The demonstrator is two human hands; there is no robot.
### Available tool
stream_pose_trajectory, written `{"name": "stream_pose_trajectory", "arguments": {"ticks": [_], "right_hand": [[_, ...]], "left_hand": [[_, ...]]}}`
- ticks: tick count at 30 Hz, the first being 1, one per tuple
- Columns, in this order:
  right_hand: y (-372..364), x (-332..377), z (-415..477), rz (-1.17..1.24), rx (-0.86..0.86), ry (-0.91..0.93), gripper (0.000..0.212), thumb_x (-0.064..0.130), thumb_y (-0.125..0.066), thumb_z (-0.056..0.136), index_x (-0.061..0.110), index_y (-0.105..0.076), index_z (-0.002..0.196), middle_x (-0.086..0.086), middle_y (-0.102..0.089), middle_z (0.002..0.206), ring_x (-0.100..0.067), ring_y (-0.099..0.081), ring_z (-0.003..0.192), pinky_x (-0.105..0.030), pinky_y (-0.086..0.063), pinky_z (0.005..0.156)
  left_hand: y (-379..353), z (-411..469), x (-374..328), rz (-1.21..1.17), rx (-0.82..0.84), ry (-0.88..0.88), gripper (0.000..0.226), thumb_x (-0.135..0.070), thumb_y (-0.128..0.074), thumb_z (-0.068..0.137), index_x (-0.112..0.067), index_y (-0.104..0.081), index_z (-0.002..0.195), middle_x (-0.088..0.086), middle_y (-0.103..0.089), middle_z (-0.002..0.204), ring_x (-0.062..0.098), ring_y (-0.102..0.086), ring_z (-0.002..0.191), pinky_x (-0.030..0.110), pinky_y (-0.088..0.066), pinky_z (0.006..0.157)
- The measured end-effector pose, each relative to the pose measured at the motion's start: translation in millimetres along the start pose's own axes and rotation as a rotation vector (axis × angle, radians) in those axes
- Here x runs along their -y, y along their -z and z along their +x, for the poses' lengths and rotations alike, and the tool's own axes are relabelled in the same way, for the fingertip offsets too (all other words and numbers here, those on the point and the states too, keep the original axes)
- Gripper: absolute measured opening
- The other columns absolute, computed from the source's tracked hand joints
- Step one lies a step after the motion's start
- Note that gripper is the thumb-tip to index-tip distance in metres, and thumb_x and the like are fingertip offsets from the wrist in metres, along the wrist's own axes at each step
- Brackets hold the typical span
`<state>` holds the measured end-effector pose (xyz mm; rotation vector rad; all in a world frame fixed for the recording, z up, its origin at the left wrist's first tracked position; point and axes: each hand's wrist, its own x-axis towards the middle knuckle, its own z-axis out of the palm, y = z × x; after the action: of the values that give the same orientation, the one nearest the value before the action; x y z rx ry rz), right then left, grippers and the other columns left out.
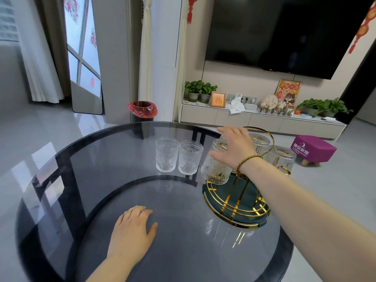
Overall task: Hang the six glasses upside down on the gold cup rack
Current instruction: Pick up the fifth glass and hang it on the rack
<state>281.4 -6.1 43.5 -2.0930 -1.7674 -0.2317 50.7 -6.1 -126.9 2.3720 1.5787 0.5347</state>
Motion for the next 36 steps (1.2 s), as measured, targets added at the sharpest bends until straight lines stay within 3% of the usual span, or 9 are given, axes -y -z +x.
{"name": "stream_pose_trajectory", "arguments": {"ticks": [4,9,11,13,18,24,28,33,36], "right_hand": [[-3.7,25.9,-20.2,0.212,-0.314,0.214,0.041,0.017,-0.059,0.077,0.008,-0.051,0.117,-0.011,-0.053,0.125,-0.026,-0.039,0.121,-0.028,-0.022,0.103],[-48.7,63.5,-47.0,0.410,-0.301,0.330,0.031,0.003,-0.059,0.072,0.000,-0.058,0.103,-0.018,-0.062,0.107,-0.025,-0.051,0.105,-0.015,-0.025,0.097],[-77.2,71.4,-53.1,0.490,-0.173,0.257,0.038,0.008,-0.058,0.075,0.004,-0.052,0.113,-0.015,-0.056,0.119,-0.025,-0.046,0.116,-0.012,-0.020,0.098],[-110.0,71.9,-53.7,0.576,-0.040,0.095,0.054,0.015,-0.057,0.080,0.010,-0.035,0.129,-0.009,-0.036,0.139,-0.019,-0.028,0.131,-0.011,-0.011,0.102],[-161.2,60.4,-33.4,0.596,0.129,-0.407,0.089,0.029,-0.057,0.081,0.013,0.010,0.138,-0.013,0.008,0.152,-0.025,0.007,0.139,-0.033,-0.006,0.113],[-178.0,46.2,8.3,0.807,-0.120,-0.642,0.100,0.019,-0.068,0.073,0.011,0.007,0.139,-0.012,-0.003,0.152,-0.026,-0.006,0.139,-0.031,-0.005,0.111],[-191.7,42.1,27.3,0.890,-0.183,-0.694,0.099,0.011,-0.065,0.072,0.015,0.008,0.139,-0.014,-0.007,0.152,-0.029,-0.013,0.138,-0.042,-0.020,0.113],[-199.0,35.3,47.6,0.928,-0.245,-0.732,0.107,0.011,-0.072,0.066,0.018,0.006,0.139,-0.009,-0.002,0.153,-0.026,-0.006,0.139,-0.043,-0.013,0.115],[-203.1,31.8,54.9,0.915,-0.231,-0.752,0.108,0.017,-0.073,0.066,0.022,0.007,0.139,-0.011,-0.002,0.152,-0.029,-0.006,0.139,-0.050,-0.016,0.113]], "left_hand": [[4.6,4.6,2.9,-0.011,0.034,-0.020,0.041,-0.040,-0.045,0.089,-0.024,-0.044,0.127,-0.007,-0.044,0.136,0.013,-0.035,0.131,0.027,-0.026,0.108],[14.6,18.6,17.8,-0.021,0.002,-0.003,0.044,-0.038,-0.047,0.089,-0.022,-0.041,0.130,-0.004,-0.040,0.143,0.015,-0.037,0.131,0.027,-0.029,0.107],[16.3,21.7,25.0,0.019,-0.001,0.031,0.049,-0.040,-0.045,0.089,-0.022,-0.034,0.134,-0.002,-0.030,0.149,0.016,-0.029,0.136,0.030,-0.023,0.112],[15.2,24.6,29.6,0.033,0.018,0.072,0.054,-0.044,-0.041,0.090,-0.022,-0.026,0.137,-0.001,-0.023,0.152,0.016,-0.021,0.139,0.032,-0.016,0.116],[10.6,27.5,32.1,0.076,0.025,0.069,0.051,-0.047,-0.034,0.091,-0.026,-0.027,0.137,-0.004,-0.023,0.152,0.013,-0.014,0.141,0.032,-0.011,0.117],[9.8,28.6,30.7,0.078,0.029,0.076,0.051,-0.048,-0.034,0.090,-0.027,-0.029,0.136,-0.005,-0.023,0.151,0.012,-0.014,0.141,0.032,-0.013,0.116],[9.4,29.0,30.8,0.063,0.032,0.085,0.051,-0.048,-0.035,0.090,-0.027,-0.029,0.136,-0.006,-0.024,0.151,0.012,-0.014,0.140,0.031,-0.012,0.116],[8.4,29.3,30.3,0.037,0.022,0.094,0.050,-0.047,-0.038,0.089,-0.027,-0.032,0.135,-0.007,-0.026,0.150,0.012,-0.016,0.140,0.031,-0.012,0.116],[8.3,29.0,30.7,0.026,0.020,0.101,0.050,-0.046,-0.040,0.088,-0.026,-0.033,0.134,-0.006,-0.027,0.150,0.012,-0.016,0.140,0.031,-0.012,0.116]]}}
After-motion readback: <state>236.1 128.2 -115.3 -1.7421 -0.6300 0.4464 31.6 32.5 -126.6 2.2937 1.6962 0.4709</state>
